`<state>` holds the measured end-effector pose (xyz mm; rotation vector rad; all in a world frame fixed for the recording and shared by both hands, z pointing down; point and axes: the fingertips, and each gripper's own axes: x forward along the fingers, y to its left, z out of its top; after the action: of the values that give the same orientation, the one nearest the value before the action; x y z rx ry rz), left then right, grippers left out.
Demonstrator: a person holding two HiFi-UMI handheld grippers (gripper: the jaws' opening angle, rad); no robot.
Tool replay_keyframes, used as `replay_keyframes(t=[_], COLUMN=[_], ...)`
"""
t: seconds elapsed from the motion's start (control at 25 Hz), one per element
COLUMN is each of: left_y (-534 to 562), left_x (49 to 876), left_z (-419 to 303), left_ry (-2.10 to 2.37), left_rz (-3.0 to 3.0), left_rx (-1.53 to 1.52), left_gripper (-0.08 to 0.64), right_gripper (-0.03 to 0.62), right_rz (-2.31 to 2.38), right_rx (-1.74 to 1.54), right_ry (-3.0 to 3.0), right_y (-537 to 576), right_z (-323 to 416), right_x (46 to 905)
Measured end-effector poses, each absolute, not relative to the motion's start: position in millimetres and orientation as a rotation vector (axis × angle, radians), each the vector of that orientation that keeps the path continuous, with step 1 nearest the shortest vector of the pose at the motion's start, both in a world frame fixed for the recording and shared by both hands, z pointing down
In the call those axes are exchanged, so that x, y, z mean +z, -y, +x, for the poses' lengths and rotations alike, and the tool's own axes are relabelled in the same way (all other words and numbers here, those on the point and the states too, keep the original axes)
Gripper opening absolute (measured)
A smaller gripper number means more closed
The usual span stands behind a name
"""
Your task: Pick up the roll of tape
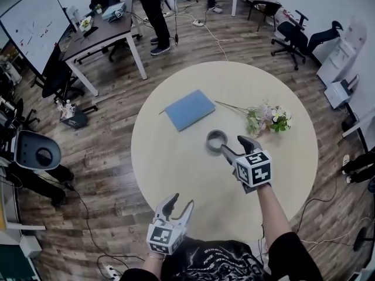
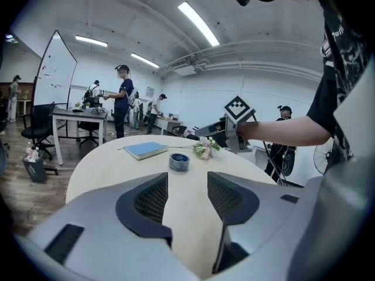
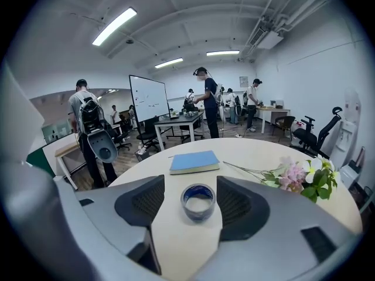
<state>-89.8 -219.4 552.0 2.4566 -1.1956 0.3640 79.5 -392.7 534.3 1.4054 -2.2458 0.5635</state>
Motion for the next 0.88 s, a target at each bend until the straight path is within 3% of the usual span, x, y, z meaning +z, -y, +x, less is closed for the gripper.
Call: replay_keyframes(t=[0.88], left_y=[231.4], left_x=[584.6], left_z=[-127.4], left_ry=[1.333], left_rz=[2.243], left_rx=[0.486], left_gripper=[0.250], right_gripper=[0.255], right_rz=[1.105], right_rx=[0.716], right_ry=[1.940], right_y=[493.5], right_z=[78.4], right_x=[685.5])
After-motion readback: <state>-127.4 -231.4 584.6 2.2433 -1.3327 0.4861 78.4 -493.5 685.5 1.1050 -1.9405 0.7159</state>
